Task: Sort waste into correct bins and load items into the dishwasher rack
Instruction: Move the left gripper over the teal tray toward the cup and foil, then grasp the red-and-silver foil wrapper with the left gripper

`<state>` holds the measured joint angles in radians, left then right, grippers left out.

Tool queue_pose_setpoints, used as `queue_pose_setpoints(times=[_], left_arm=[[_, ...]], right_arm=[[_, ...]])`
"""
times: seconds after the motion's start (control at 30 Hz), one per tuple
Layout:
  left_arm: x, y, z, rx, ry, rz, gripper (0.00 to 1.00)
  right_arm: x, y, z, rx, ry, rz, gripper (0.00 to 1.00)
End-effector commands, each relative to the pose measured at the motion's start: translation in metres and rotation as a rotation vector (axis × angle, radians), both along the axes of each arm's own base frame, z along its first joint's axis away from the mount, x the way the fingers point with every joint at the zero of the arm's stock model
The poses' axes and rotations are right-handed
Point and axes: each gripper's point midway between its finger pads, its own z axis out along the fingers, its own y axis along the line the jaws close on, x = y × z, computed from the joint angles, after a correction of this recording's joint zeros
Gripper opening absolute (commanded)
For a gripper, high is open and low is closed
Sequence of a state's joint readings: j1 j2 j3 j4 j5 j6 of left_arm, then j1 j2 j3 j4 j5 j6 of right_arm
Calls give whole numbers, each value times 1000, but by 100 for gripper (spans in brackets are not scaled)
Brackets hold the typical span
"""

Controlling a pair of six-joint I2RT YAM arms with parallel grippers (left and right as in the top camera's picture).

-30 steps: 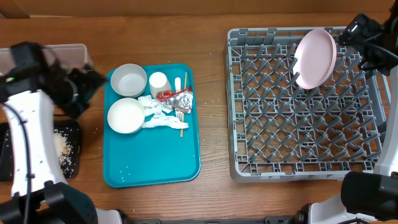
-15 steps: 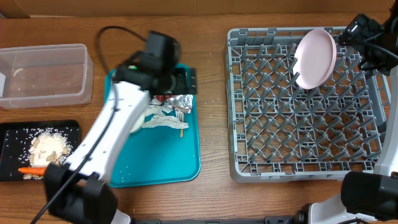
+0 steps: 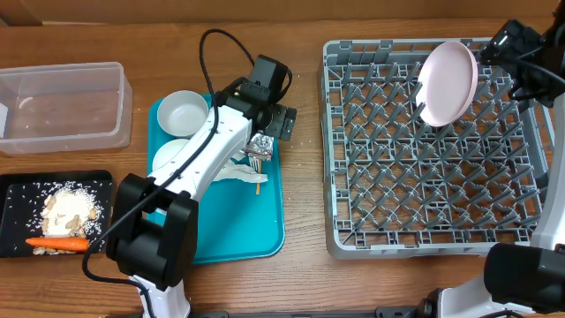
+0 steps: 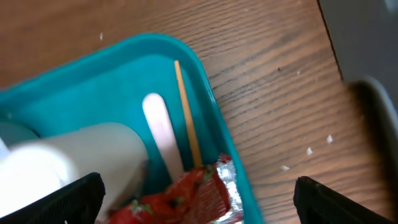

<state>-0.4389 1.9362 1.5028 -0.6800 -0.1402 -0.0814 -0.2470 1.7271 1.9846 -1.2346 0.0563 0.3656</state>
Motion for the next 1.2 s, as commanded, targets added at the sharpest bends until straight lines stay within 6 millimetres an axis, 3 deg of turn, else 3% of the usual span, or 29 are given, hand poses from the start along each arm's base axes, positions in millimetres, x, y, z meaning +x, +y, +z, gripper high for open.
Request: queue_pose_setpoints(times=[0.0, 0.3, 0.47, 0.6, 0.83, 1.17], left_arm=[[1, 4, -2, 141, -17, -221, 100], [-4, -6, -9, 188, -2, -448, 95], [-13, 0, -27, 260, 60, -558, 96], [-11, 18, -36, 372, 92, -542, 93], [-10, 17, -41, 384, 94, -571, 88], [-11, 17, -48, 385, 110, -574, 57]], right_arm=[[0, 0, 8, -6, -21, -2, 100], [0, 0, 8, -6, -21, -2, 100], [0, 0, 8, -6, -21, -2, 100], [0, 0, 8, -6, -21, -2, 100], [0, 0, 8, -6, -21, -2, 100], [0, 0, 8, -6, -21, -2, 100]])
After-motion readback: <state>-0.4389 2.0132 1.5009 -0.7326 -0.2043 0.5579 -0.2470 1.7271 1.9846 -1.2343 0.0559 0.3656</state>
